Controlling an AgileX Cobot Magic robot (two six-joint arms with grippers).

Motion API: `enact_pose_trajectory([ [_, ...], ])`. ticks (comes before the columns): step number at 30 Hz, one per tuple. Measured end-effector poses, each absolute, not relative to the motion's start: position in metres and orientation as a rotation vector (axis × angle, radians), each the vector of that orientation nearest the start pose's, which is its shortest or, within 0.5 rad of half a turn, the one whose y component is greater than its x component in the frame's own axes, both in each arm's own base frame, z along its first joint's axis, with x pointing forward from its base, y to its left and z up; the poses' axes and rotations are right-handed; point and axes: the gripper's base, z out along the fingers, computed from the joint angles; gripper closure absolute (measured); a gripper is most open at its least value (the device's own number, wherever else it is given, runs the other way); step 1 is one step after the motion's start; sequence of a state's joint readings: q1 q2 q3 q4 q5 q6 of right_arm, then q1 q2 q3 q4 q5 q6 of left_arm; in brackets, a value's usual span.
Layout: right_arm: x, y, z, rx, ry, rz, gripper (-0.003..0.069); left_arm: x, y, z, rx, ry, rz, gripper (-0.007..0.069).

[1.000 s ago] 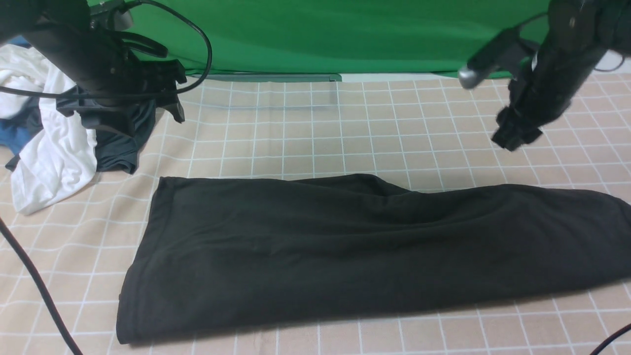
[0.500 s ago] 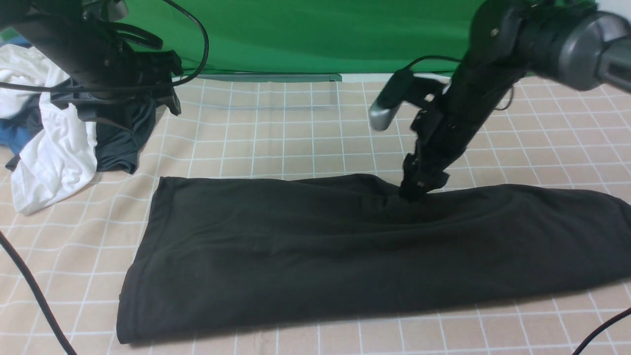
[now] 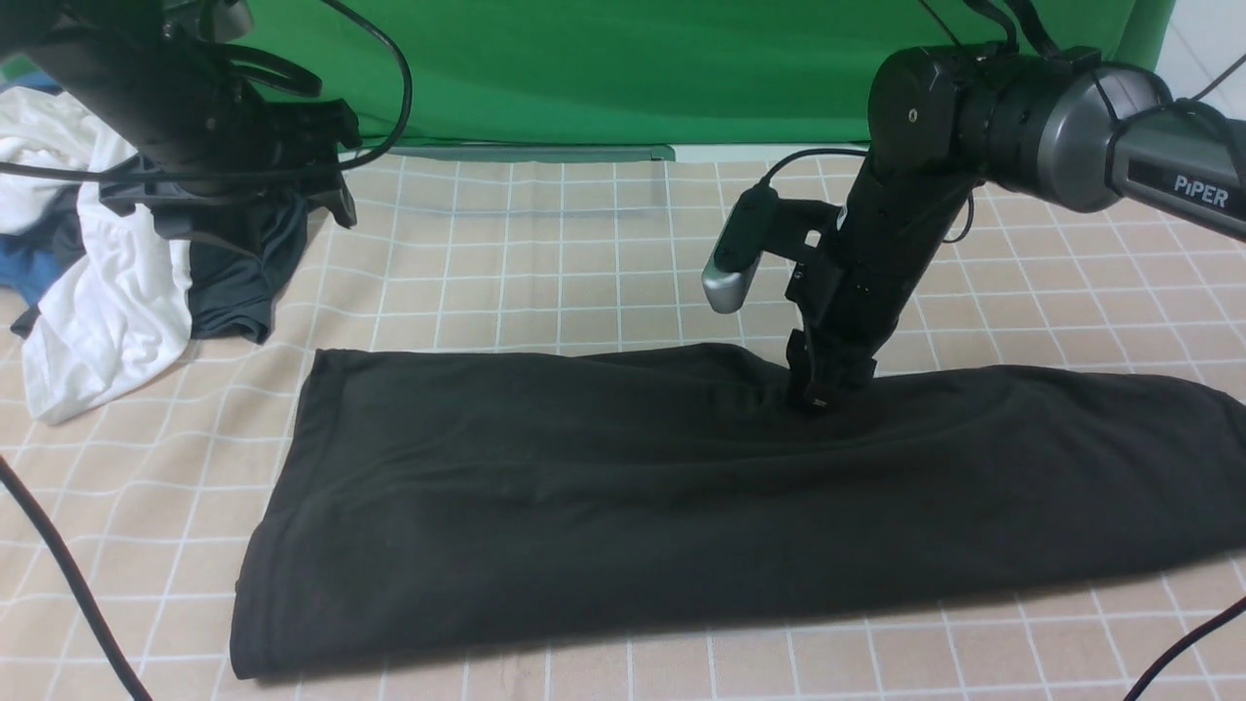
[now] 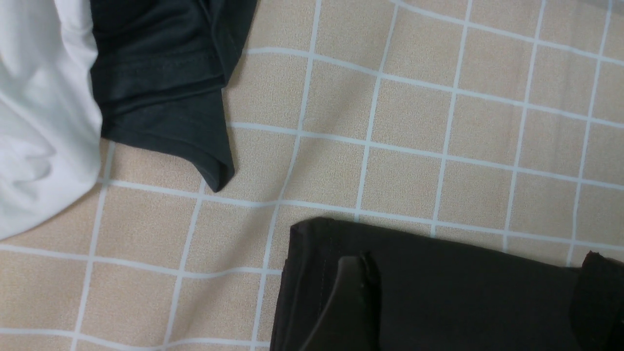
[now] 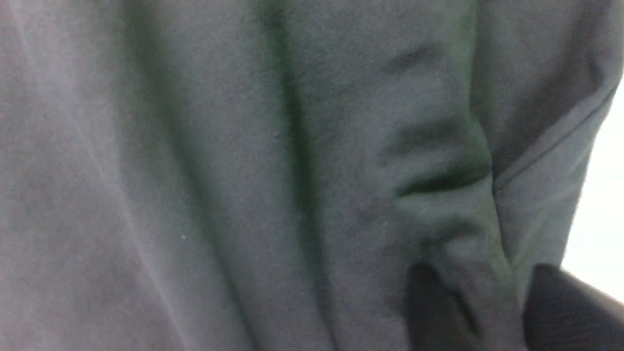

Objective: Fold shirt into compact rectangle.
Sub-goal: 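Fold the black garment in half by bringing its near edge over to the far edge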

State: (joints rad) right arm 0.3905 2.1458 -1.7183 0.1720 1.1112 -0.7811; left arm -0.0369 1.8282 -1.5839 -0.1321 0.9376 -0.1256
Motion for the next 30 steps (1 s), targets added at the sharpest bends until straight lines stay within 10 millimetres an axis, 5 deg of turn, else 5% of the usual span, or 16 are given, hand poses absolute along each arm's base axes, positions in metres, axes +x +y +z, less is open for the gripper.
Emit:
enact_pose_trajectory([
  [4, 0.404, 0.181, 0.187, -1.582, 2.52, 0.189, 0.0608, 0.401, -0.025, 0.288, -0.188, 2.663, -0.22, 0.0086],
  [13, 0.417, 0.183, 0.191, -1.467, 2.446, 0.103, 0.0612, 0.401, -0.025, 0.288, -0.188, 2.663, -0.22, 0.0086],
  [17, 0.425, 0.181, 0.193, -1.345, 2.434, 0.037, 0.0552, 0.401, -0.025, 0.288, -0.188, 2.663, -0.22, 0.0086],
  [26, 0.432, 0.183, 0.196, -1.167, 2.437, 0.036, 0.0229, 0.401, -0.024, 0.288, -0.186, 2.666, -0.215, 0.0086],
  [30, 0.436, 0.174, 0.219, -1.077, 2.461, 0.047, 0.0279, 0.4, -0.024, 0.289, -0.185, 2.666, -0.214, 0.0086],
])
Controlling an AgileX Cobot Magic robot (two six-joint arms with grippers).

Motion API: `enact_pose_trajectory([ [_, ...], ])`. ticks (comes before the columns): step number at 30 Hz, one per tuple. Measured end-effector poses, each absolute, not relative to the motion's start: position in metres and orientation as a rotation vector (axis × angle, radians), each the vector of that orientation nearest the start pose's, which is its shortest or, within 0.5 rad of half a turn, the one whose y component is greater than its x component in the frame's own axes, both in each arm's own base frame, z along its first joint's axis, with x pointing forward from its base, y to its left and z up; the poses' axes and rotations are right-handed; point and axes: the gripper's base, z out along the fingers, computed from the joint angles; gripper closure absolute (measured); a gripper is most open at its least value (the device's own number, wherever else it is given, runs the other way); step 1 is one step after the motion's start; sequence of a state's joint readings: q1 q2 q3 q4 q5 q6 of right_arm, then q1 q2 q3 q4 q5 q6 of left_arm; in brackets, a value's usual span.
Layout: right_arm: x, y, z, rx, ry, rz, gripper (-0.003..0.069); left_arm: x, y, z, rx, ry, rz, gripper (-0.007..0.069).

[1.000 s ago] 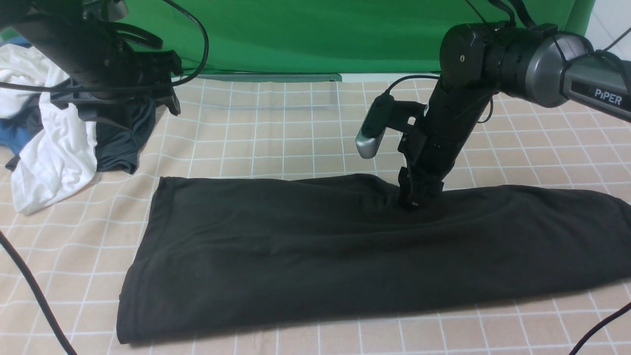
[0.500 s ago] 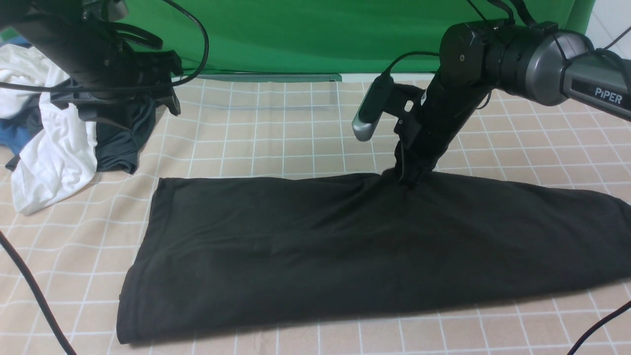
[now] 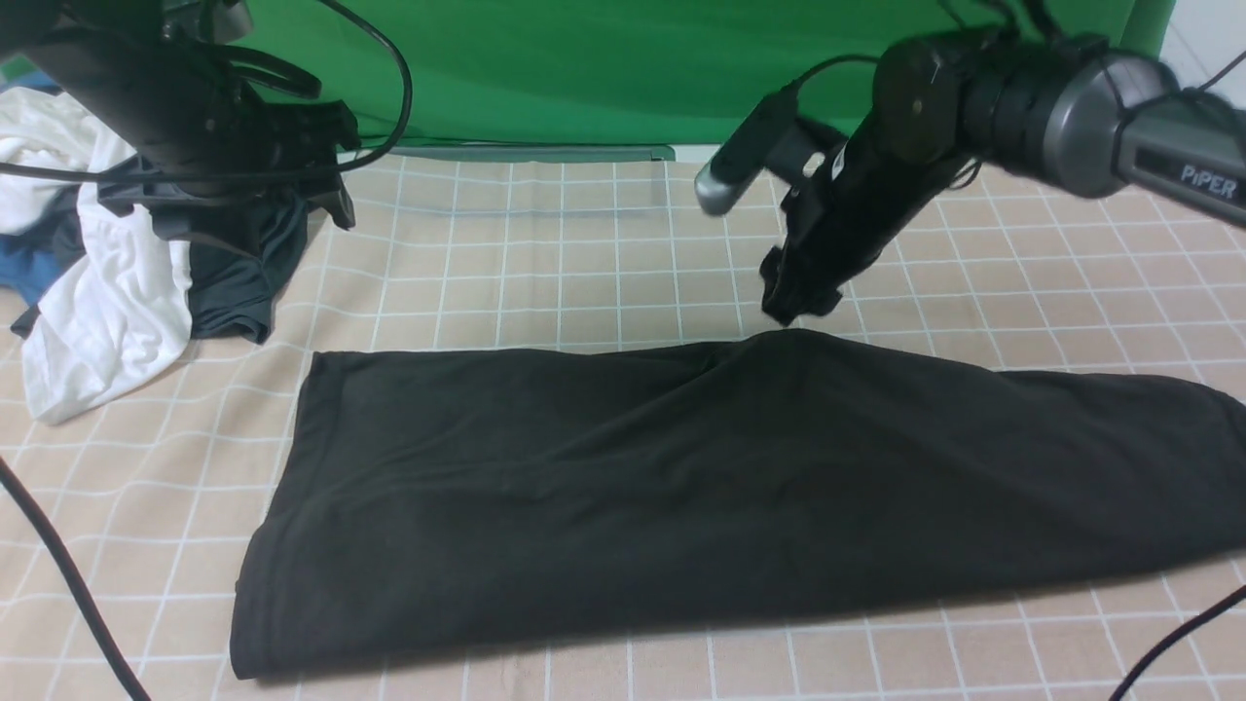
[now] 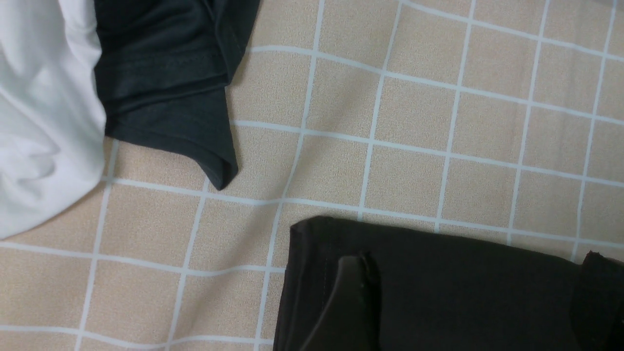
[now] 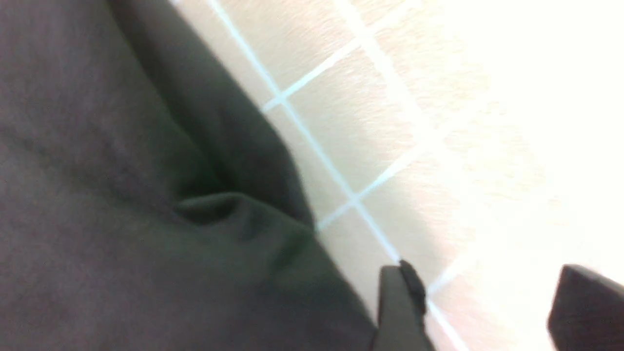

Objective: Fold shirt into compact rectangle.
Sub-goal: 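Fold the black garment in half by bringing its near edge over to the far edge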

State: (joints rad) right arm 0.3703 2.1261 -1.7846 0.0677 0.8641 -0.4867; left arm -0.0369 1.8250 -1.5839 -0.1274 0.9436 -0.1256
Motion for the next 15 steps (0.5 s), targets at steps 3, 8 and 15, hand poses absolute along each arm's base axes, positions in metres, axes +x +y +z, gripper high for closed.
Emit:
enact_pose_trajectory([
  [3, 0.439, 0.156, 0.261, -1.02, 2.46, 0.038, 0.0462, 0.394, -0.024, 0.299, -0.181, 2.661, -0.216, 0.0109],
  [8, 0.433, 0.106, 0.321, -0.846, 2.523, 0.025, 0.0625, 0.377, -0.023, 0.318, -0.145, 2.686, -0.191, 0.0265],
  [15, 0.403, 0.006, 0.349, -0.389, 2.643, 0.005, 0.0634, 0.355, -0.023, 0.309, -0.065, 2.862, -0.184, 0.0594],
])
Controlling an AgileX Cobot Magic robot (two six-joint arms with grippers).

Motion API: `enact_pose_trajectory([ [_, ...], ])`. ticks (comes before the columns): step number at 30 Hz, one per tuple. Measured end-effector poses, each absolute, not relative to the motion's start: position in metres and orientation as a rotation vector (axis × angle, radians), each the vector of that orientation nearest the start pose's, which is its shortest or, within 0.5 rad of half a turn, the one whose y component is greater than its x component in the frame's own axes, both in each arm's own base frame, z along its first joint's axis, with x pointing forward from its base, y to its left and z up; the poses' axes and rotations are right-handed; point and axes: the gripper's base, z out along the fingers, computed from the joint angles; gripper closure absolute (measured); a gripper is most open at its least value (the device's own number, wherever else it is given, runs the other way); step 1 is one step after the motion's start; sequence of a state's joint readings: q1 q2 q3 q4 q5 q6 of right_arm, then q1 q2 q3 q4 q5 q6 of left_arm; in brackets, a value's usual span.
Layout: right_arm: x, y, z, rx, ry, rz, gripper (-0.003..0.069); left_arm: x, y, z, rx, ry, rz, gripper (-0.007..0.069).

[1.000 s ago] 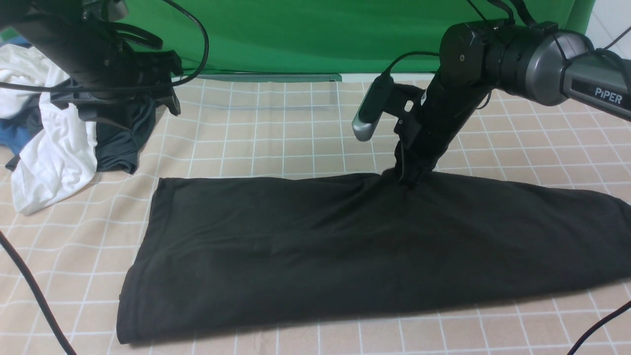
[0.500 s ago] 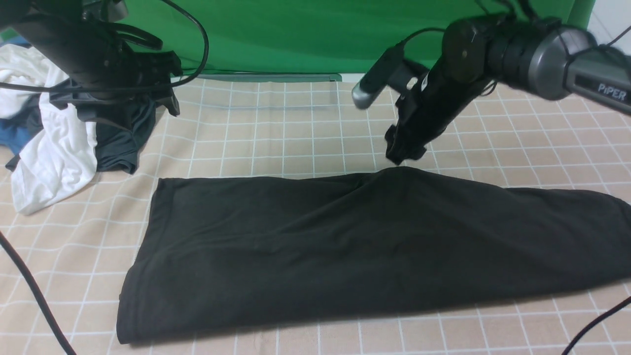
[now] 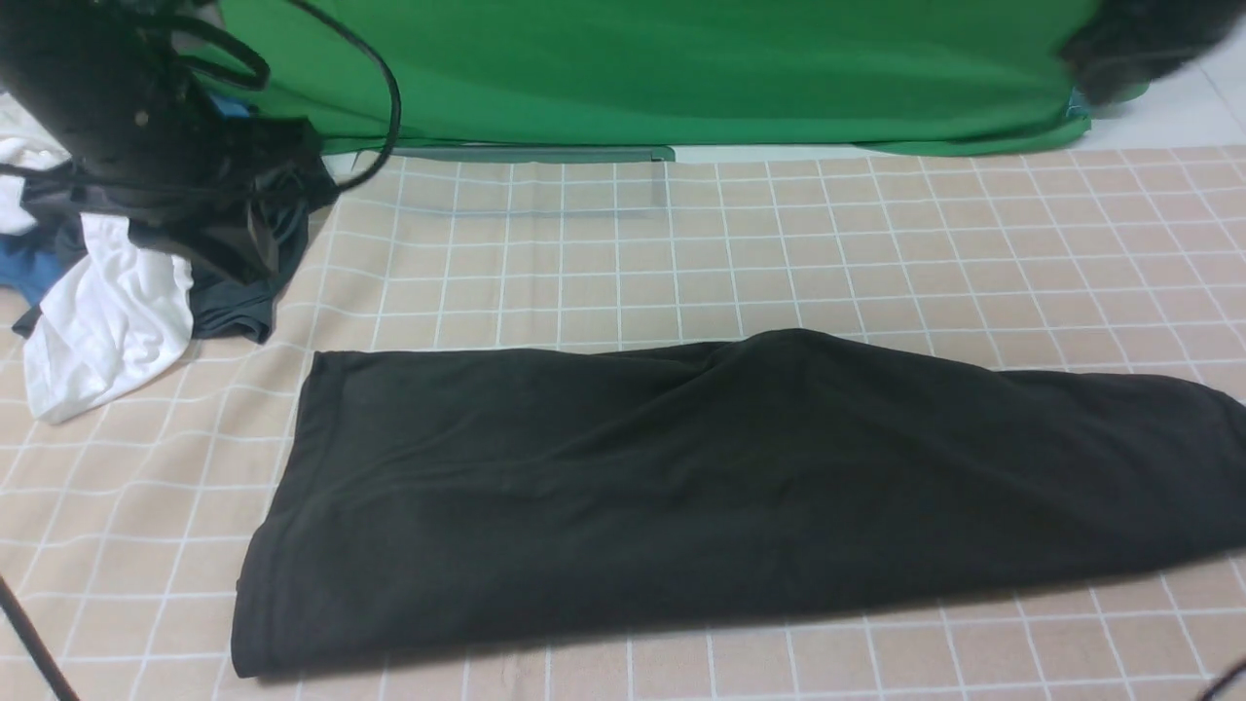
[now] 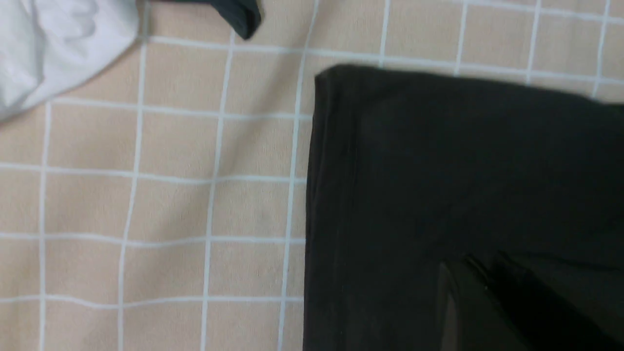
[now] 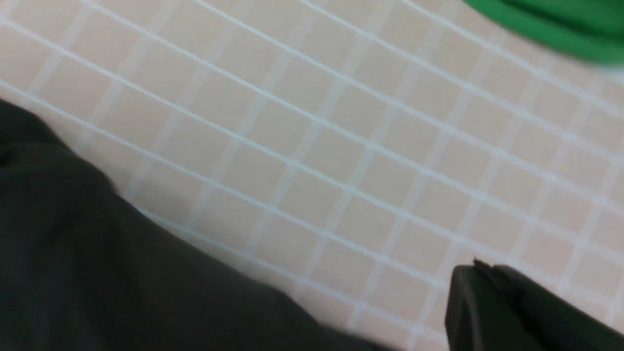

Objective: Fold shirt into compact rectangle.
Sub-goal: 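Fold the black garment in half by bringing its near edge over to the far edge, then pull the folded dark garment lengthwise by its ends to straighten it flat on the table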

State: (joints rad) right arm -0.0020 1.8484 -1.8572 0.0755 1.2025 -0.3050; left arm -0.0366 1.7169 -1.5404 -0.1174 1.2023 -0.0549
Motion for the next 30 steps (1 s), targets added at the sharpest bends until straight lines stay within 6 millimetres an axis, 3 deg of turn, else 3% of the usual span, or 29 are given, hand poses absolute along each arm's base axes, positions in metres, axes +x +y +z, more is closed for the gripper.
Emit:
enact_pose_trajectory([
  [3, 0.377, -0.025, 0.326, -0.27, 2.766, 0.032, 0.0634, 0.345, -0.025, 0.282, -0.084, 2.966, -0.236, 0.0608],
  [4, 0.376, -0.027, 0.324, -0.266, 2.775, 0.036, 0.0634, 0.344, -0.026, 0.281, -0.086, 2.973, -0.241, 0.0608],
  [7, 0.357, -0.042, 0.29, -0.192, 2.905, 0.078, 0.0613, 0.332, -0.029, 0.258, -0.123, 3.058, -0.308, 0.0608],
  [9, 0.35, -0.051, 0.267, -0.14, 2.94, 0.087, 0.0545, 0.329, -0.031, 0.251, -0.138, 3.076, -0.341, 0.0608],
  [10, 0.349, -0.055, 0.258, -0.114, 2.946, 0.087, 0.0487, 0.329, -0.031, 0.25, -0.144, 3.069, -0.351, 0.0608],
  [11, 0.348, -0.061, 0.248, -0.082, 2.949, 0.084, 0.0384, 0.33, -0.031, 0.25, -0.148, 3.062, -0.356, 0.0608],
  [12, 0.348, -0.06, 0.247, -0.08, 2.954, 0.086, 0.0384, 0.33, -0.031, 0.25, -0.148, 3.062, -0.356, 0.0608],
  [14, 0.346, -0.068, 0.236, -0.039, 2.967, 0.086, 0.0203, 0.33, -0.031, 0.249, -0.15, 3.059, -0.355, 0.0606],
  [16, 0.348, -0.073, 0.23, -0.014, 2.975, 0.086, 0.0111, 0.33, -0.031, 0.249, -0.156, 3.058, -0.355, 0.06],
  [20, 0.351, -0.082, 0.214, 0.017, 3.007, 0.089, 0.0102, 0.33, -0.03, 0.249, -0.193, 3.055, -0.35, 0.0549],
  [30, 0.359, -0.092, 0.178, 0.019, 3.074, 0.096, 0.0074, 0.334, -0.03, 0.249, -0.21, 3.017, -0.348, 0.033],
])
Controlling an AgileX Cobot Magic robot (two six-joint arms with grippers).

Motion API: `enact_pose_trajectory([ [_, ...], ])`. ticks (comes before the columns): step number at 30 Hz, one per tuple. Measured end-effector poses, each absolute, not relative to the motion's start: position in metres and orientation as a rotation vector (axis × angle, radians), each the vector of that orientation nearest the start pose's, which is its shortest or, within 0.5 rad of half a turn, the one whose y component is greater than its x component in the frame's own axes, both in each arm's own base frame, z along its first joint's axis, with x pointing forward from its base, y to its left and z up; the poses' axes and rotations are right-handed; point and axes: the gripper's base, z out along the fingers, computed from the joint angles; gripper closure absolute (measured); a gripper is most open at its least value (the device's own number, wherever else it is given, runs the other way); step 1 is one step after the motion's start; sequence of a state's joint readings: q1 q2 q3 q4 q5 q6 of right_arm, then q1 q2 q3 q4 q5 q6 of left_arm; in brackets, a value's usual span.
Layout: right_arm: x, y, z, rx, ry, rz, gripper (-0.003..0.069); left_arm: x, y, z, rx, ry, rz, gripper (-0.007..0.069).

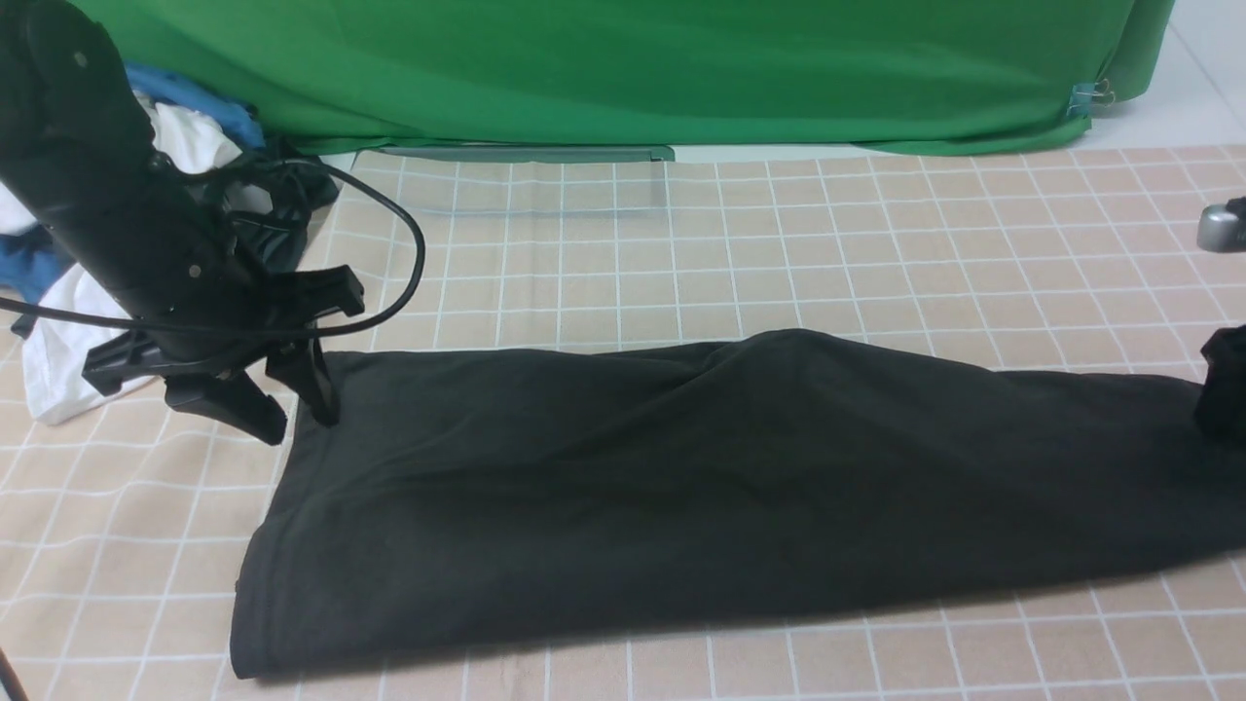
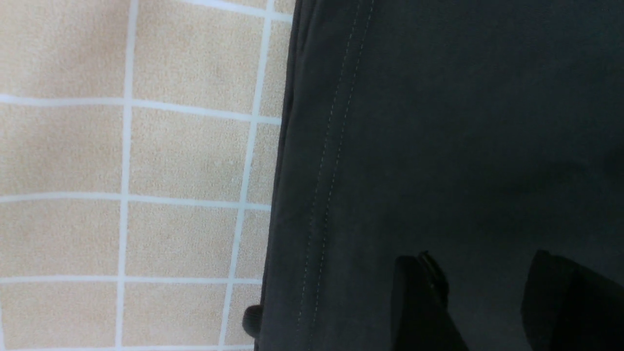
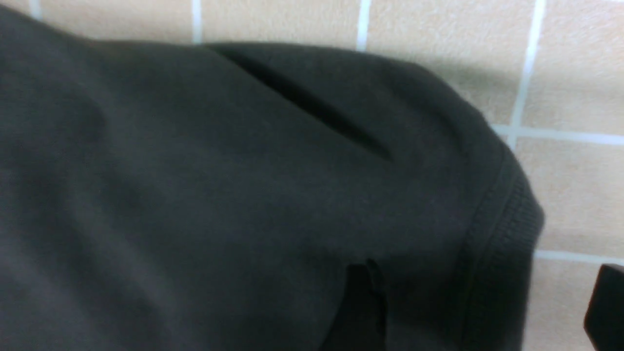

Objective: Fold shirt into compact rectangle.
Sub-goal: 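Pull the folded dark garment lengthwise by its ends to straighten it flat on the table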

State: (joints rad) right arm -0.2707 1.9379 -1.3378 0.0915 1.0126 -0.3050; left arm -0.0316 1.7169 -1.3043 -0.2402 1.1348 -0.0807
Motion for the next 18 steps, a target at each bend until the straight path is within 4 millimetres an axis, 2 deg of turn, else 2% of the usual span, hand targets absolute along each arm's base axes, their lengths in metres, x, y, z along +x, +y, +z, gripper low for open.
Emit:
enact_pose_trajectory([
  [6, 0.358, -0.093, 0.155, 0.019, 3.166, 0.136, 0.0074, 0.336, -0.03, 0.25, -0.22, 2.99, -0.346, 0.0279],
  [12, 0.358, -0.091, 0.155, 0.009, 3.173, 0.136, 0.0083, 0.337, -0.03, 0.25, -0.222, 2.979, -0.346, 0.0279],
  [15, 0.359, -0.087, 0.155, -0.029, 3.176, 0.123, 0.0155, 0.338, -0.03, 0.25, -0.223, 2.966, -0.345, 0.0279],
  [18, 0.361, -0.078, 0.155, -0.099, 3.18, 0.121, 0.0286, 0.339, -0.03, 0.25, -0.224, 2.957, -0.345, 0.0279],
])
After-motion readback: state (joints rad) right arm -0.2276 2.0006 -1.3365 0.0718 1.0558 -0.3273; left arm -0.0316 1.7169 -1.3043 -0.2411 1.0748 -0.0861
